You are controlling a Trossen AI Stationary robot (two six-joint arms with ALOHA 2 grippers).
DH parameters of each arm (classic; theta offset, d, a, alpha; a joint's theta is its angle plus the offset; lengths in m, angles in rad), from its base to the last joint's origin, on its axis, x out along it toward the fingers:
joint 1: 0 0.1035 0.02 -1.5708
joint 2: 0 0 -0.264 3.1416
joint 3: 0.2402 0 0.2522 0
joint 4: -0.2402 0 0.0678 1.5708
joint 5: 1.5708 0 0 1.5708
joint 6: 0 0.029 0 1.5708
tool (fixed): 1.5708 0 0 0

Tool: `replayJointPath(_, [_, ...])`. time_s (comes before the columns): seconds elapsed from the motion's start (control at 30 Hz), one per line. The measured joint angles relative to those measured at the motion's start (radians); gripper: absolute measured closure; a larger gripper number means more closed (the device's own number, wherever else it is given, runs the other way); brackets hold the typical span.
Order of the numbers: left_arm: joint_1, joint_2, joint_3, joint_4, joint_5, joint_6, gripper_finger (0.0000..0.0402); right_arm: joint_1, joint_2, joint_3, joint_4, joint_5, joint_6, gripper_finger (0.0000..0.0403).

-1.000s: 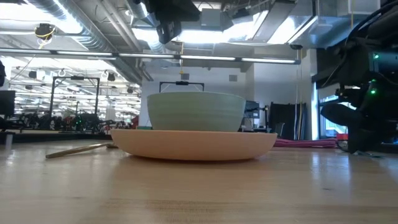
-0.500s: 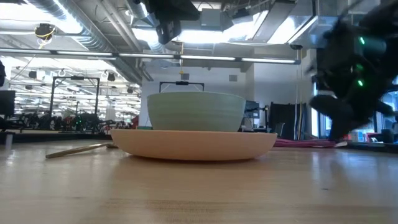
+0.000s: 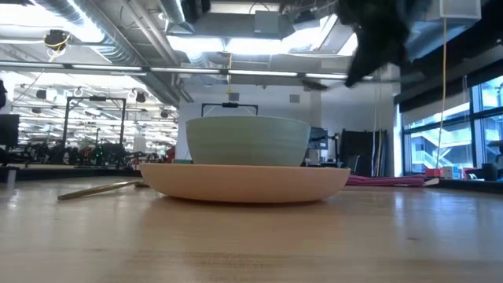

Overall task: Set table place
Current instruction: Put the black and blue spoon into the green bowl

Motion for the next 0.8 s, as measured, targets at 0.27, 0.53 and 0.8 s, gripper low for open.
replayJointPath(0.27, [0.058, -0.145, 0.001, -0.004, -0.002, 0.000, 0.0381, -0.001, 0.364, 0.410, -0.158, -0.150, -0.173, 0.0396])
replayJointPath(0.53, [0.075, -0.183, 0.001, -0.056, -0.002, 0.020, 0.0398, -0.020, 0.670, 0.741, -0.287, -0.368, -0.298, 0.0393])
replayJointPath(0.8, [0.074, -0.183, 0.001, -0.118, -0.003, 0.044, 0.0392, -0.072, 0.842, 0.925, -0.490, -0.383, -0.333, 0.0391])
